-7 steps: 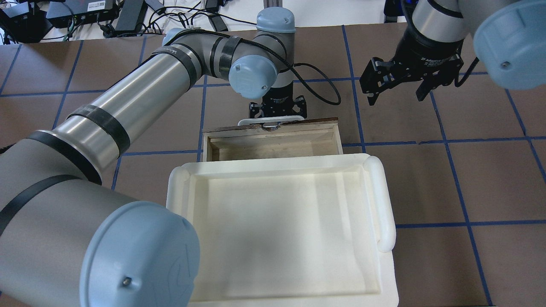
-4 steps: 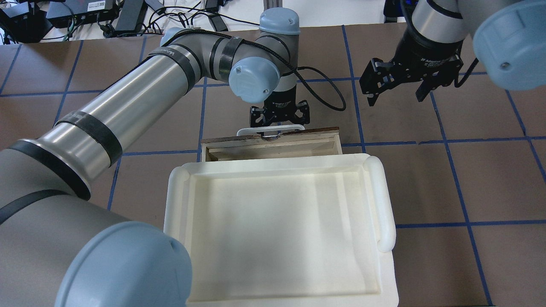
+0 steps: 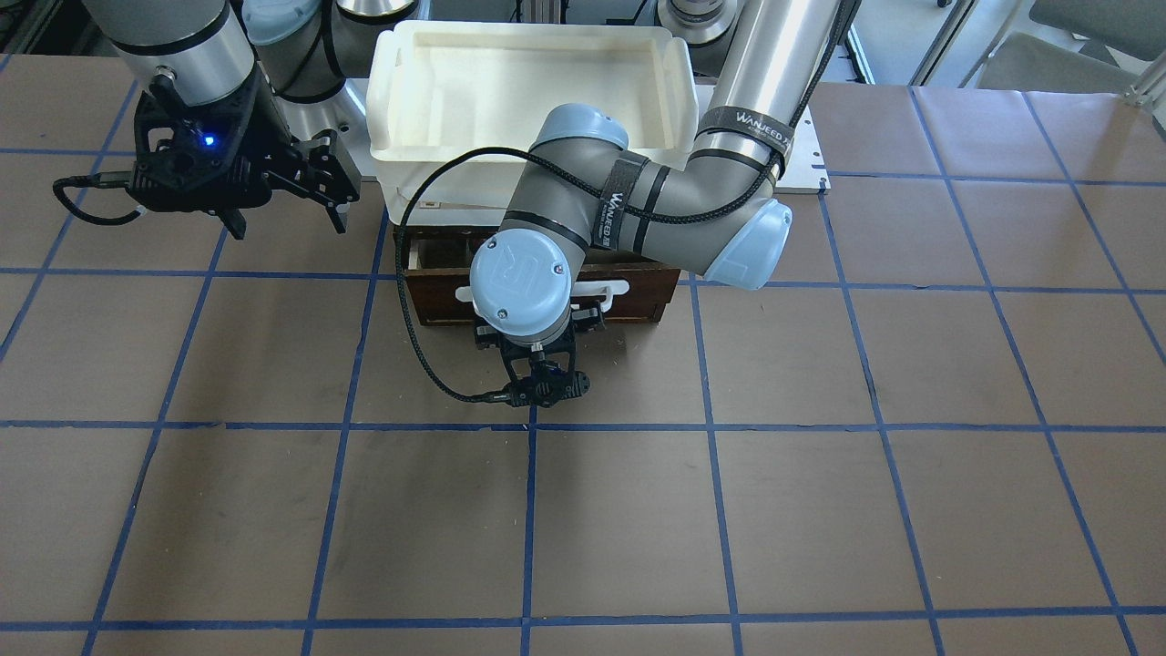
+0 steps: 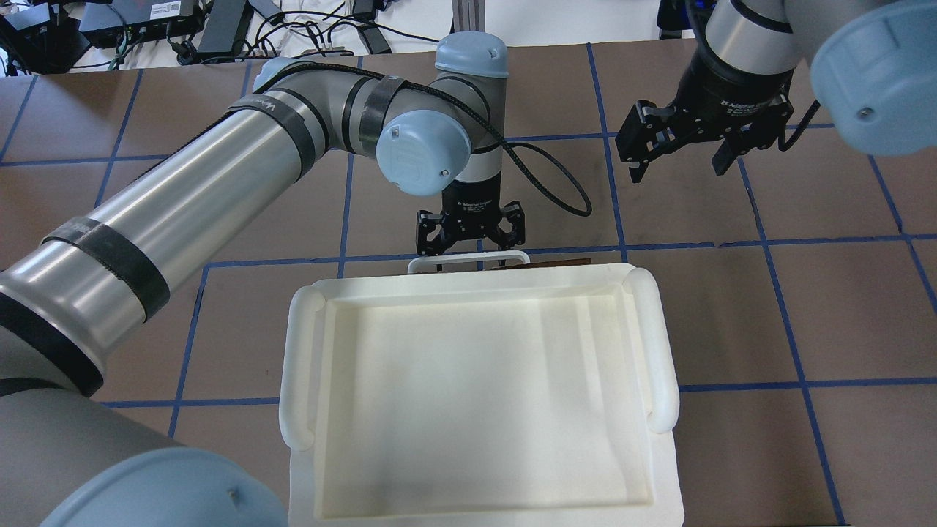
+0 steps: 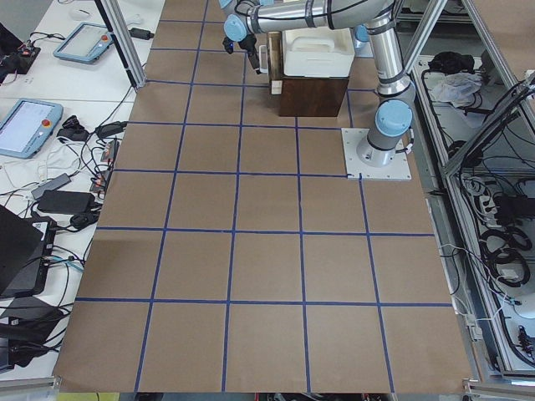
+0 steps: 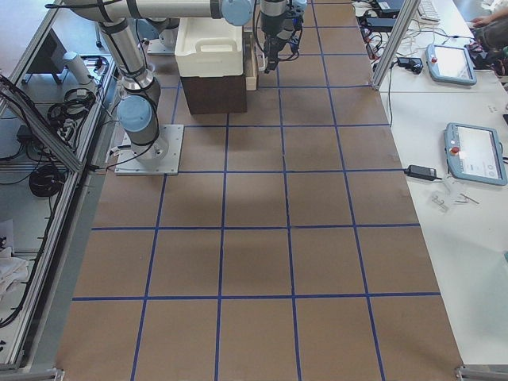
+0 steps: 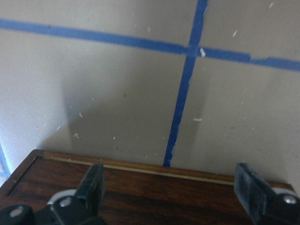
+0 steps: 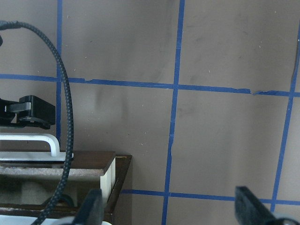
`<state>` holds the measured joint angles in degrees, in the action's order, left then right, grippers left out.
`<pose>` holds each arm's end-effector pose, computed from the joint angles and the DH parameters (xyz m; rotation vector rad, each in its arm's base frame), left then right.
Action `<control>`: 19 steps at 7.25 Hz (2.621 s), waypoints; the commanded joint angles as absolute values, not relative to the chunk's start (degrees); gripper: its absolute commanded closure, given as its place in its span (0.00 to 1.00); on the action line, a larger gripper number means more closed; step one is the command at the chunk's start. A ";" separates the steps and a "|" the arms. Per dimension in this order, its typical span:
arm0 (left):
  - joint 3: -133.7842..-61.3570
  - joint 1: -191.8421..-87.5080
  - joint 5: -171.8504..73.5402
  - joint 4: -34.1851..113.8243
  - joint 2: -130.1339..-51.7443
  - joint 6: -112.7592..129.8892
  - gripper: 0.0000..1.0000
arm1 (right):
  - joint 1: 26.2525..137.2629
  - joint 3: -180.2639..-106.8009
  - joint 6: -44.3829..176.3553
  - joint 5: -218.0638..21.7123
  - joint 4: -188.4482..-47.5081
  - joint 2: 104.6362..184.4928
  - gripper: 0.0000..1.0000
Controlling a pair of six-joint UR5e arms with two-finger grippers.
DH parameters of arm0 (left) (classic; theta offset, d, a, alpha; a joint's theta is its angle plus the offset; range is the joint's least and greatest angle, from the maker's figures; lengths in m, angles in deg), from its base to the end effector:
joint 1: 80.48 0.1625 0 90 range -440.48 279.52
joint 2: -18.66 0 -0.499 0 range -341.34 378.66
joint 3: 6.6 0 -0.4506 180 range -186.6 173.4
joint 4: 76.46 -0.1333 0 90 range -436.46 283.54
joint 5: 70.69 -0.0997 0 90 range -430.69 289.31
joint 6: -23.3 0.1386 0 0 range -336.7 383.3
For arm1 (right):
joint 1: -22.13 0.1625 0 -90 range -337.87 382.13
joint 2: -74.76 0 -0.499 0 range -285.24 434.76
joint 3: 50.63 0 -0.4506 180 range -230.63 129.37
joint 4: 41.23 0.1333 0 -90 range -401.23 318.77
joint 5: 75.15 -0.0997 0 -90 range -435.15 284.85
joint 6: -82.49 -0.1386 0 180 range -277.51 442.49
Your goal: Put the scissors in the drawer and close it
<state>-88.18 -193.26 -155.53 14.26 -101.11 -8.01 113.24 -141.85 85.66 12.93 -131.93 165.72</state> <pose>-0.4085 -0.5963 0.2662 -0.2486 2.9802 0.5807 0.1484 -0.5402 0.5216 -0.1163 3.1060 -0.0129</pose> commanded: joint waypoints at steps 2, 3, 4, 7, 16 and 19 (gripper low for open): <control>-90.71 -196.05 -154.62 15.56 -99.91 -13.09 0.00 | 113.27 -141.86 85.65 12.91 -131.93 165.72 0.00; -90.63 -195.97 -154.80 15.56 -99.65 -13.00 0.00 | 113.18 -141.86 85.65 12.91 -131.93 165.72 0.00; -90.45 -195.36 -154.89 15.04 -99.65 -12.66 0.00 | 113.27 -141.86 85.65 12.91 -131.93 165.72 0.00; -89.57 -192.54 -154.89 7.15 -98.69 -8.55 0.00 | 113.27 -141.86 85.65 12.91 -131.93 165.72 0.00; -89.83 -190.71 -162.16 13.62 -76.80 -0.62 0.00 | 113.27 -141.86 79.14 13.09 -130.35 166.43 0.00; -88.96 -182.11 -160.77 17.23 -73.56 20.71 0.00 | 113.09 -142.03 79.32 16.43 -130.35 167.22 0.00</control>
<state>-89.63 -185.90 -160.66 16.28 -75.27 13.54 113.10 -141.91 79.40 15.71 -130.32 166.99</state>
